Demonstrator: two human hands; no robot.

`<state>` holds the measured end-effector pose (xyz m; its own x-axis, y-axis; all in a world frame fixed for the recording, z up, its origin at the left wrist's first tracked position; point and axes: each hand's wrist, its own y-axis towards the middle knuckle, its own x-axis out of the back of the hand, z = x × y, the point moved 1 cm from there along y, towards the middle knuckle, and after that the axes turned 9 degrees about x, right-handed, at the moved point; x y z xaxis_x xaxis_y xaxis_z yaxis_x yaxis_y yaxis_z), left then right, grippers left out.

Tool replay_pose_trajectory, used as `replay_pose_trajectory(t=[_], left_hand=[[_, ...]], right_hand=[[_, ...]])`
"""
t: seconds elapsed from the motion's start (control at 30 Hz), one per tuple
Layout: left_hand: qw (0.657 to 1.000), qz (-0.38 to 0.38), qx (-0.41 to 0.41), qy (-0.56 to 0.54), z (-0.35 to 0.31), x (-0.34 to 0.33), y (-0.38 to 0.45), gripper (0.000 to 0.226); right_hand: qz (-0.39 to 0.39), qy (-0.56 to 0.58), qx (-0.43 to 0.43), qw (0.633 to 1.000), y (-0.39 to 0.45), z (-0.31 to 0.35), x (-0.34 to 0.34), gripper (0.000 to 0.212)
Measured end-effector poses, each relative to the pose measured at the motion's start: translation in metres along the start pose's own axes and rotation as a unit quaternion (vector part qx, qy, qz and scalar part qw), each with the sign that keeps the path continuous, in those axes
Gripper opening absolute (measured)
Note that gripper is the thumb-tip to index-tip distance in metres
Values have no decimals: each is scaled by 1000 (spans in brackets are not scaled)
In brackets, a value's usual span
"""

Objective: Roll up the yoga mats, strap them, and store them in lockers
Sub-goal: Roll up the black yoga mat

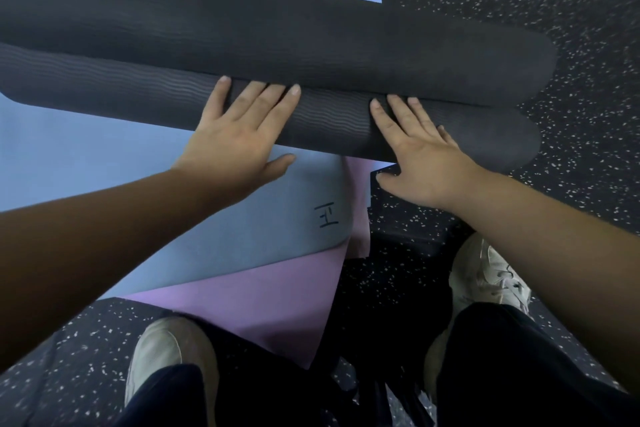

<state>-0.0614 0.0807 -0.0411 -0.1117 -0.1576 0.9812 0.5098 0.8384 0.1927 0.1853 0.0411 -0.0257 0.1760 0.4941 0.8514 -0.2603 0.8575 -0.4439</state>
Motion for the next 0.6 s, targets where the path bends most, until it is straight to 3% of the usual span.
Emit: replay_pose_trajectory(t=[0.13,0.27,0.47,0.6], left_hand=[[996,-88,-31,-4,-1,6,10,50],[995,-100,-11,-15,0,9,24,51],[999,-6,50,14,-3,21,48,84],[996,9,76,35,-6,25,57,94]], right_hand=[[0,-4,3,1000,-1,0,-3,98],[-2,-3,3,1000,0,0,-2,98],[1,-6,4,1000,-2,2,-5,100],[3,-3,5,1000,-3,2,-4,99]])
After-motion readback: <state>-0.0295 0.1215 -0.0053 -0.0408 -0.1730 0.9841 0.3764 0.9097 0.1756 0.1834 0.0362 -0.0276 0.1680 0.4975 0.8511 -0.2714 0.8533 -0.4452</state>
